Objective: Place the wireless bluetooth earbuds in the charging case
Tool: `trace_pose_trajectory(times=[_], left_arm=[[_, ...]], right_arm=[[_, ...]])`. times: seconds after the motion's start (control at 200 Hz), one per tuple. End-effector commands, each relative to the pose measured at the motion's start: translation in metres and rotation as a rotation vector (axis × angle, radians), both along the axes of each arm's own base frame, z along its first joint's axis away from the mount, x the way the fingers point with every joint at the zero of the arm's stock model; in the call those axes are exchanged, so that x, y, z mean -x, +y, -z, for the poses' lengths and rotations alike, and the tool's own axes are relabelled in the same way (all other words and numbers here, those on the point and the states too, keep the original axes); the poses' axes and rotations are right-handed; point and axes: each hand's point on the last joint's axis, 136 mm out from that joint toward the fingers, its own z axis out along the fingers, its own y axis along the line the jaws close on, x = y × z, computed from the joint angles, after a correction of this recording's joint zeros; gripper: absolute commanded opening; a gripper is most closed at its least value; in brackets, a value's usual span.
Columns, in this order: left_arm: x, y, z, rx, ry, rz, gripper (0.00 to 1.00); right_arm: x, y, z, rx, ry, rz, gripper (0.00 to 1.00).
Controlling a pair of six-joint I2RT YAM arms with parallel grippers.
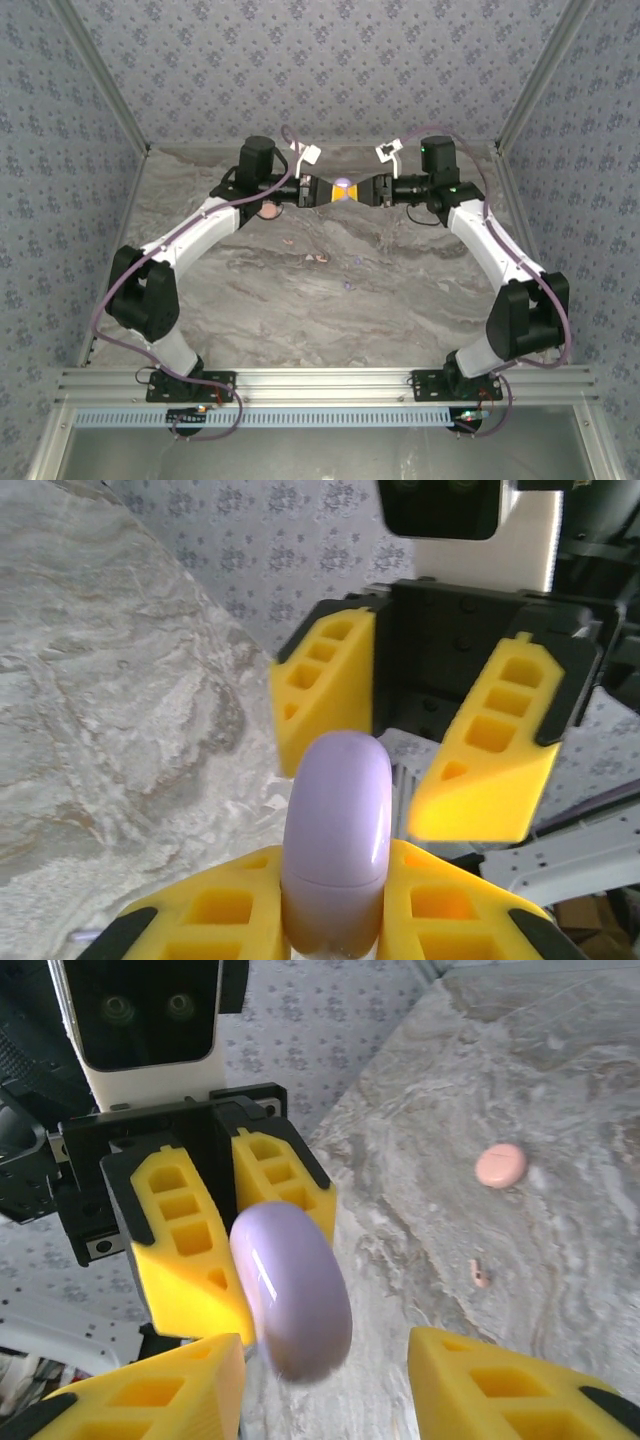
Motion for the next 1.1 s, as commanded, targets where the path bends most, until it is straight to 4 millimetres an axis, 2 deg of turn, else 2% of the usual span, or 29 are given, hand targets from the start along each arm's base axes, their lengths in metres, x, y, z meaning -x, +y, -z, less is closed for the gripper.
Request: trace_pose_trajectory(times=[0.0,0.13,0.2,0.385,0.43,0.635,0.75,1.094], left_arm=[[0.001,0.006,-0.028,0.0,-0.16,-0.016,0.11],[0.0,0.006,-0.031,0.019,-0.293,-0.013,0.13],[0.007,0.004,-0.034,0.043,-0.392,0.023,0.17],[0.036,-0.004,-0.029,0.031,-0.663,0.126,0.17],[0.037,-0.004,-0.028,0.022,-0.703,0.129,0.17],[0.038,-0.005,-0.026,0.013,-0.726,0.138,0.16],[0.04,-0.008,-0.025,0.017,-0.728,0.147,0.16],[0.052,-0.01,-0.025,0.022,-0.742,0.185,0.15]], right_arm=[[0.006,-0.013,-0.008,0.073,-0.045,0.048,0.51],[0.013,-0.014,-0.012,0.094,-0.065,0.041,0.53],[0.016,-0.013,-0.01,0.121,-0.073,0.037,0.54],[0.021,-0.009,-0.013,0.149,-0.099,0.024,0.56],[0.022,-0.009,-0.014,0.151,-0.105,0.02,0.57],[0.034,0.002,-0.016,0.153,-0.124,-0.047,0.59],[0.034,0.004,-0.014,0.164,-0.122,-0.051,0.6],[0.015,-0.006,-0.008,0.217,-0.119,0.049,0.6]])
